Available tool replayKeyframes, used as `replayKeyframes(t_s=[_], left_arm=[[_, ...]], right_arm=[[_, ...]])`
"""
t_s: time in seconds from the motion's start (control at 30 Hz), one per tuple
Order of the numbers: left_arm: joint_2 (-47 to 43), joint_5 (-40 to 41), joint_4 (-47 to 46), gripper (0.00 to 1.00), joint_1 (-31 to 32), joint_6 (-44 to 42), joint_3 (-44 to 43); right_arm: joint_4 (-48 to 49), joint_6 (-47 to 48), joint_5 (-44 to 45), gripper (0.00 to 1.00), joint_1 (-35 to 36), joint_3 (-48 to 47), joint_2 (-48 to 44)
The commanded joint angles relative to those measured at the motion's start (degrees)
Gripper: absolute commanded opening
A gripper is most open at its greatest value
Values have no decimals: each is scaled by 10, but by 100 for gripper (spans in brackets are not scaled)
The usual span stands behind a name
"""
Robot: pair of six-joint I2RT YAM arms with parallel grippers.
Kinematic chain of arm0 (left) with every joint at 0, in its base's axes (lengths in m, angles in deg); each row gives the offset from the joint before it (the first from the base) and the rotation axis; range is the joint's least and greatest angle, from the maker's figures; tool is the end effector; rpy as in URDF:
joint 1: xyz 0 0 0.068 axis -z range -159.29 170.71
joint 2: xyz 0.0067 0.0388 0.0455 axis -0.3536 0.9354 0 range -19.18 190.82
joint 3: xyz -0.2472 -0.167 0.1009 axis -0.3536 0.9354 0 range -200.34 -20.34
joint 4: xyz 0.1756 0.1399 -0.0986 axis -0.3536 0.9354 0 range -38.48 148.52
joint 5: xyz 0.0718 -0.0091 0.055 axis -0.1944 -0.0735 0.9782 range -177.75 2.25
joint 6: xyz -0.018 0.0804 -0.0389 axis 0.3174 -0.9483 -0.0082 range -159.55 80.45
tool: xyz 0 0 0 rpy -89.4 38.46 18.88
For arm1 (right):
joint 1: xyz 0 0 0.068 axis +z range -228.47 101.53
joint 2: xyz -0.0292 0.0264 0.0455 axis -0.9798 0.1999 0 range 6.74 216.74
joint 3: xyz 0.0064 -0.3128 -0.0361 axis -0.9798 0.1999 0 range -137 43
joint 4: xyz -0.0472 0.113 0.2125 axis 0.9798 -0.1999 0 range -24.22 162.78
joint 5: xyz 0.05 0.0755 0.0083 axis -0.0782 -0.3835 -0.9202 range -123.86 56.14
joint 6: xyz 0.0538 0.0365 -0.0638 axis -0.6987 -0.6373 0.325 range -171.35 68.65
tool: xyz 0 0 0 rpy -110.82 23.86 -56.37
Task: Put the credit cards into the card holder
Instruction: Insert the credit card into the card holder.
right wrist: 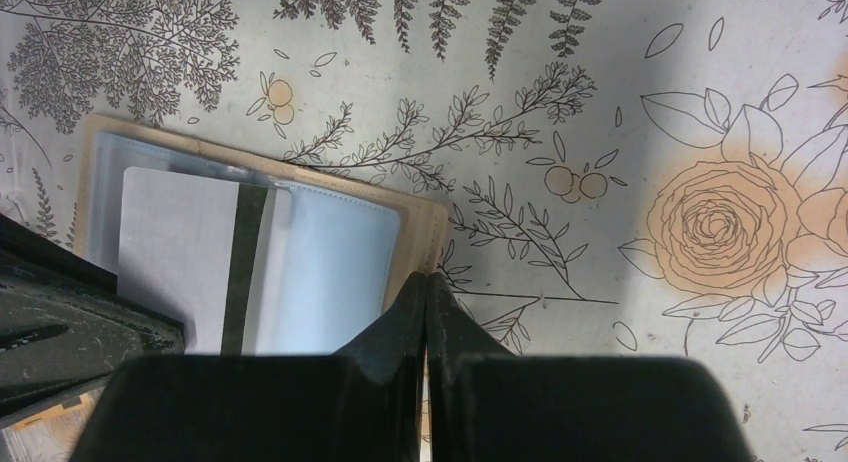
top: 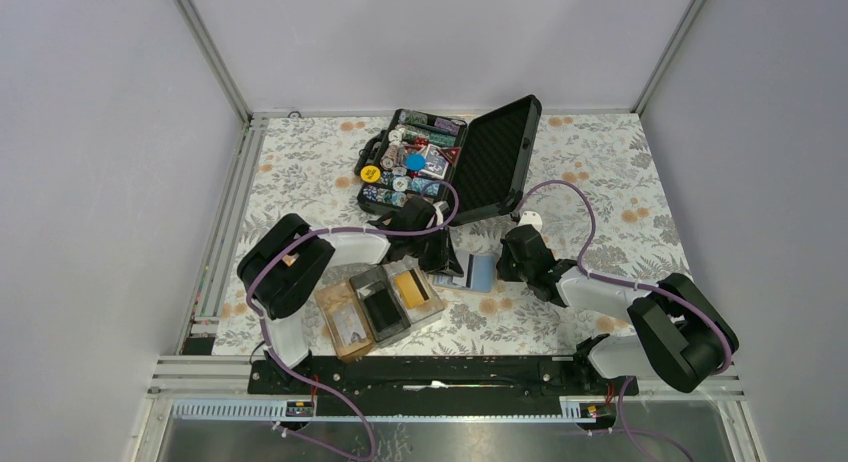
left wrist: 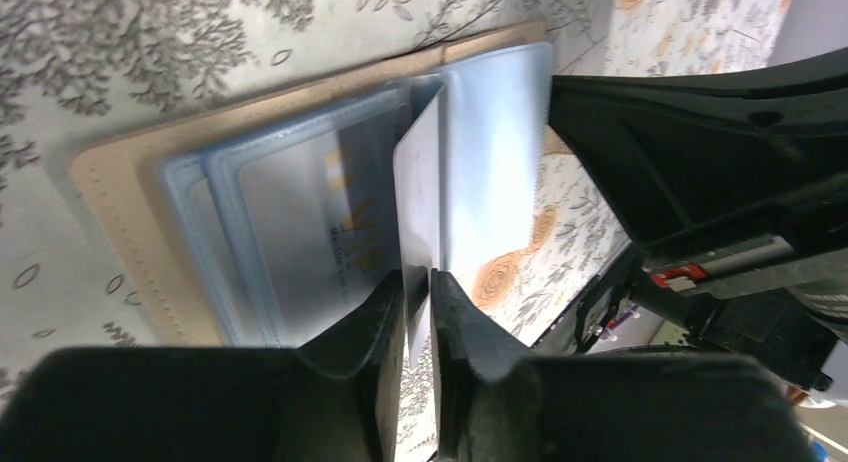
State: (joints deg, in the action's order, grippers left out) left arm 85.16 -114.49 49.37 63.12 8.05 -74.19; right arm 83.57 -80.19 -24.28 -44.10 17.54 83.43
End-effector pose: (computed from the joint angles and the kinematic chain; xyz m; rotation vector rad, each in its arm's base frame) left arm 0.2592 -0.2866 0.1641 0.1217 2.7093 -1.1806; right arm 0.2191 0.1335 0.1725 -0.0219 2.2952 0.3913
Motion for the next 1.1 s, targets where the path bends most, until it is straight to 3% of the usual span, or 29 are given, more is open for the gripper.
replayKeyframes(t_s=[0.0,0.13,0.43,1.07], left_arm=[[-13,36,54,21,4,-40,-22],[-15,52,91,33,4,-58,-43],[-28,95,161,48,10,-91,-69],[11,79,143,50,51,-61,-115]], right_arm=[[-16,13,-14,0,-2,-23,9],[-16,14,-14,0,-2,-21,7],[-16,12,-14,0,-2,-19,4],[-15,14,-17,0,-2,-21,-6]])
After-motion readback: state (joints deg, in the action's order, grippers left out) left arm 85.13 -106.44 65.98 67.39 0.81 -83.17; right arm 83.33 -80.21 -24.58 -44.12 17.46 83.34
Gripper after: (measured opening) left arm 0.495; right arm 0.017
